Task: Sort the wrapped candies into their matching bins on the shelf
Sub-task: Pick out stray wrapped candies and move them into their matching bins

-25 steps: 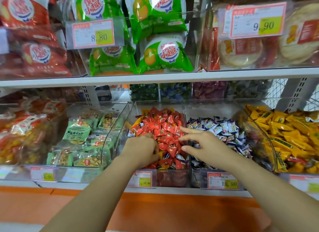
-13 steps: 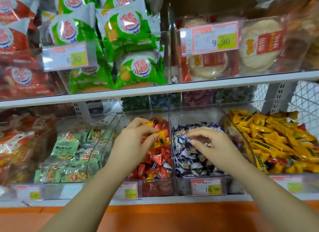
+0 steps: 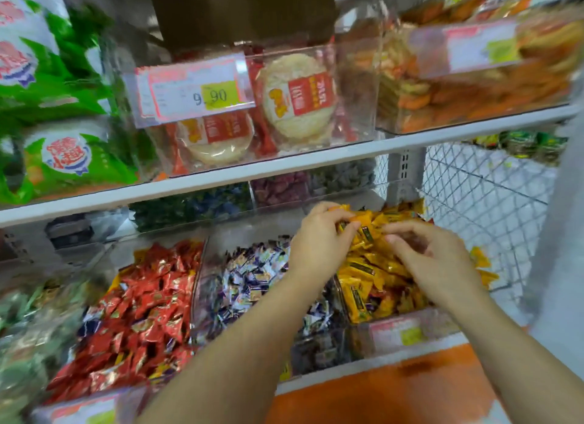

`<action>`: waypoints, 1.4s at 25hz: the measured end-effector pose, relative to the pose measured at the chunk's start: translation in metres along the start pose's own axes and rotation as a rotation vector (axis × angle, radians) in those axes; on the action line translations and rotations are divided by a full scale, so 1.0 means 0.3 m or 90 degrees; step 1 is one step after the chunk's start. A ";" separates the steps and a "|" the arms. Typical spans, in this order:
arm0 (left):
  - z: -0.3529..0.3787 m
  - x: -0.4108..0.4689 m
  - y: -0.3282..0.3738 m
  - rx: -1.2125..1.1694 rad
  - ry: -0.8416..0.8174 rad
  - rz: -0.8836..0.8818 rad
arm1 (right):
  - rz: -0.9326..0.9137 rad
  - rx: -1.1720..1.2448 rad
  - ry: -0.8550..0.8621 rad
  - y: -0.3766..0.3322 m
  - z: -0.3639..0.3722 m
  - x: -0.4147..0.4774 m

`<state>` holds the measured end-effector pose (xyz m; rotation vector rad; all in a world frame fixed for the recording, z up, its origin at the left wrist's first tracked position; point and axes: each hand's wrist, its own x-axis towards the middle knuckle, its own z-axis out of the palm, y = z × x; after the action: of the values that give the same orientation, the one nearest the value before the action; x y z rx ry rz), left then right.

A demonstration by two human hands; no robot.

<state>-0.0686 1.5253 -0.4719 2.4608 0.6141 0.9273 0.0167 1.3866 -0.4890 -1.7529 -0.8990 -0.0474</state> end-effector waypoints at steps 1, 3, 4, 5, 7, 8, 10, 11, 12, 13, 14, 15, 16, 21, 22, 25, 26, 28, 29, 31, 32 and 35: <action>0.037 0.032 0.005 -0.006 -0.006 0.003 | 0.004 0.002 0.006 0.011 -0.009 0.007; 0.087 0.080 0.011 0.016 -0.041 0.011 | 0.006 -0.004 0.009 0.023 -0.017 0.020; 0.100 0.096 0.010 0.049 -0.066 0.013 | 0.004 -0.013 0.009 0.026 -0.017 0.025; 0.104 0.105 0.008 0.089 -0.088 0.010 | 0.002 -0.023 0.007 0.026 -0.016 0.029; 0.091 0.109 -0.002 0.161 -0.098 -0.003 | 0.004 -0.030 -0.004 0.024 -0.012 0.034; 0.076 0.105 -0.010 0.169 -0.093 -0.005 | 0.007 -0.027 -0.012 0.022 -0.008 0.036; 0.026 0.080 -0.027 0.137 -0.079 0.007 | 0.010 -0.026 -0.027 0.012 0.005 0.037; -0.009 0.057 -0.038 0.123 -0.073 0.022 | 0.008 -0.027 -0.035 -0.001 0.016 0.033; -0.052 0.028 -0.048 0.118 -0.066 0.038 | 0.001 -0.031 -0.045 -0.018 0.031 0.029; -0.098 -0.006 -0.062 0.121 -0.057 0.052 | -0.009 -0.036 -0.056 -0.042 0.051 0.022; -0.146 -0.041 -0.075 0.124 -0.048 0.060 | -0.023 -0.042 -0.069 -0.067 0.074 0.014; -0.198 -0.080 -0.096 0.129 -0.039 0.058 | -0.039 -0.046 -0.088 -0.098 0.104 0.002; -0.254 -0.121 -0.118 0.134 -0.033 0.052 | -0.057 -0.048 -0.112 -0.130 0.139 -0.010; -0.500 -0.299 -0.289 0.171 0.008 -0.017 | -0.139 -0.044 -0.251 -0.286 0.340 -0.078; -0.534 -0.326 -0.329 0.174 0.010 -0.038 | -0.156 -0.044 -0.272 -0.304 0.380 -0.089; -0.623 -0.404 -0.450 0.160 -0.043 -0.096 | -0.193 -0.052 -0.333 -0.351 0.502 -0.120; -0.644 -0.424 -0.482 0.146 -0.090 -0.121 | -0.199 -0.058 -0.353 -0.361 0.536 -0.128; -0.677 -0.456 -0.526 0.102 -0.209 -0.170 | -0.213 -0.083 -0.399 -0.378 0.595 -0.142; -0.690 -0.468 -0.544 0.088 -0.262 -0.191 | -0.219 -0.092 -0.418 -0.383 0.619 -0.149; -0.705 -0.483 -0.574 0.103 -0.360 -0.225 | -0.224 -0.107 -0.438 -0.391 0.644 -0.156; -0.709 -0.490 -0.589 0.121 -0.407 -0.235 | -0.225 -0.119 -0.443 -0.393 0.652 -0.156; -0.698 -0.489 -0.626 0.163 -0.484 -0.234 | -0.226 -0.141 -0.447 -0.391 0.658 -0.154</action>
<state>-0.3595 1.6475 -0.5037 2.5186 0.8808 -0.2505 -0.1621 1.5381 -0.4921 -1.8128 -1.7666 0.2616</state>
